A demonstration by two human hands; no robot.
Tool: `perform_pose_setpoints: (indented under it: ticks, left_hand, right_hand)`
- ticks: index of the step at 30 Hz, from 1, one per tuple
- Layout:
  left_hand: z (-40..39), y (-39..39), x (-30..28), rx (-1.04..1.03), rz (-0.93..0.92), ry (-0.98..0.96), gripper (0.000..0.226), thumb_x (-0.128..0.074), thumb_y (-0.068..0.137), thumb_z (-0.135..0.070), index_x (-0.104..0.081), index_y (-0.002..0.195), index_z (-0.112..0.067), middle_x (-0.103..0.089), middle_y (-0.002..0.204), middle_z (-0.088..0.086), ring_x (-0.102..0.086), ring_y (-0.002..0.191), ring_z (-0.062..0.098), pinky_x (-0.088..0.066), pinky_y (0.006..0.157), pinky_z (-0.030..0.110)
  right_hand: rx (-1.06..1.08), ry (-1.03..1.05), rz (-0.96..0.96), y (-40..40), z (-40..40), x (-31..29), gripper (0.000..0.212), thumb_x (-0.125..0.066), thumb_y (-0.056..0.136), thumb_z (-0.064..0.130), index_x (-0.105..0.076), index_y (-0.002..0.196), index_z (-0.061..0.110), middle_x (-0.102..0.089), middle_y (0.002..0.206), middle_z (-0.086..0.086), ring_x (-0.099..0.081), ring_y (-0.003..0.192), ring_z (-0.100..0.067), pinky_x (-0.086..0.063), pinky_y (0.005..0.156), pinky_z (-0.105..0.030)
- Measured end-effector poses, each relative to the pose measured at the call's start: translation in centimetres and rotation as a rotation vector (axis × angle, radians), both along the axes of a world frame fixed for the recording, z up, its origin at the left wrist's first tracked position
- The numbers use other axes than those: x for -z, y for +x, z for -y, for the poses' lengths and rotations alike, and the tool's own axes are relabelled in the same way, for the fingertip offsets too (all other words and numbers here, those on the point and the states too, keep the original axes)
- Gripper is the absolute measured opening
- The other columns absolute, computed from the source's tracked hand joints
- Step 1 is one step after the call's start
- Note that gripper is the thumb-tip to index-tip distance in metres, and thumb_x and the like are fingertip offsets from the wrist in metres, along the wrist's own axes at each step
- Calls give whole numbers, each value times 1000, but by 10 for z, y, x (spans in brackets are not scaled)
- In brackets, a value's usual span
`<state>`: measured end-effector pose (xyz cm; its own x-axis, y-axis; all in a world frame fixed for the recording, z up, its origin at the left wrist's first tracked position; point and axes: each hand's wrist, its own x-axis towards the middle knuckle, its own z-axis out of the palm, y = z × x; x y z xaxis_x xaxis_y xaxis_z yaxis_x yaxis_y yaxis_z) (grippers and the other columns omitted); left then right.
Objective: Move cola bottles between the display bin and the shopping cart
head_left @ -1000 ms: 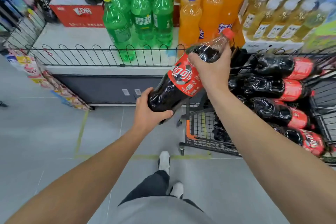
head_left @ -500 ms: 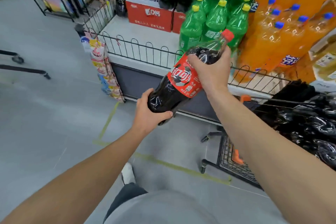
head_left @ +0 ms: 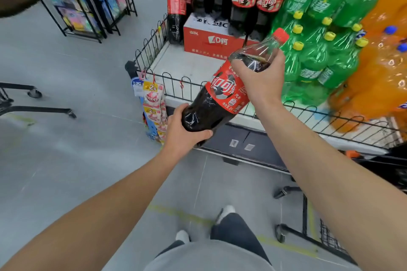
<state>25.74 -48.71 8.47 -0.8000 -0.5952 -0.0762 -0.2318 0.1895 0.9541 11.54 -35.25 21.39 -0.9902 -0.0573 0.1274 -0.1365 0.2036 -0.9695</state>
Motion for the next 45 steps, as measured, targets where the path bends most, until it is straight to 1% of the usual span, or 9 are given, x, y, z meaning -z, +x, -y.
perform_pose_setpoints:
  ticks: [19, 23, 31, 34, 37, 39, 41, 43, 45]
  left_hand:
    - [123, -244, -29, -33, 39, -57, 107, -85, 44, -47, -41, 141, -32, -46, 127, 1, -52, 116, 16, -48, 100, 34]
    - [151, -284, -30, -9, 28, 18, 101, -91, 49, -34, -42, 137, -34, -44, 129, 1, -51, 117, 18, -57, 80, 28]
    - [220, -356, -16, 114, 19, 127, 105, -90, 45, -36, -40, 137, -42, -49, 135, 2, -55, 122, 20, -59, 87, 44]
    - [253, -385, -10, 169, 49, 139, 91, -91, 48, -29, -44, 121, -58, -50, 131, 2, -57, 118, 17, -59, 83, 33]
    - [281, -416, -9, 236, 28, 147, 89, -92, 59, -3, -46, 124, -44, -54, 119, -8, -57, 106, 3, -53, 67, 12]
    - [297, -436, -6, 262, 45, 163, 94, -90, 62, 1, -42, 139, -26, -53, 117, -18, -57, 105, 2, -58, 71, 21]
    - [311, -457, -2, 307, 88, 120, 98, -93, 59, -11, -39, 138, -31, -52, 117, -21, -59, 107, 8, -60, 81, 41]
    - [320, -477, -3, 340, 133, 107, 101, -93, 50, -29, -38, 133, -43, -55, 122, -13, -62, 110, 18, -60, 82, 52]
    - [324, -496, -1, 353, 136, 86, 102, -92, 46, -35, -38, 131, -47, -56, 124, -10, -62, 114, 22, -59, 84, 53]
  right_hand:
    - [-39, -18, -7, -246, 132, -18, 85, -83, 57, 51, -49, 130, 27, -54, 129, 0, -59, 116, -15, -51, 106, -41]
    - [-42, 10, -42, -282, 161, -26, 98, -80, 53, 57, -49, 138, 18, -55, 130, 0, -59, 119, -17, -50, 106, -42]
    - [7, 77, -78, -346, 227, -27, 101, -82, 54, 57, -48, 140, 15, -57, 133, -2, -59, 122, -17, -51, 105, -42]
    - [31, 113, -79, -365, 253, -26, 95, -87, 64, 46, -45, 144, 14, -52, 135, 2, -54, 120, -10, -46, 105, -27]
    - [47, 143, -107, -387, 277, -21, 91, -89, 73, 36, -40, 146, 12, -47, 134, 4, -47, 119, -6, -35, 97, -6]
    - [66, 160, -128, -398, 291, -20, 86, -89, 74, 31, -41, 143, 13, -43, 127, 7, -44, 111, 0, -28, 86, 6]
    - [85, 193, -167, -406, 305, -21, 82, -89, 74, 28, -41, 140, 19, -41, 123, 11, -44, 101, 11, -27, 85, 7]
    - [115, 223, -207, -413, 316, -21, 74, -88, 71, 30, -43, 129, 23, -46, 121, 11, -48, 106, 14, -36, 93, -2]
    - [138, 251, -230, -422, 325, -24, 78, -86, 67, 34, -49, 133, 12, -53, 125, -1, -52, 116, -5, -43, 99, -16]
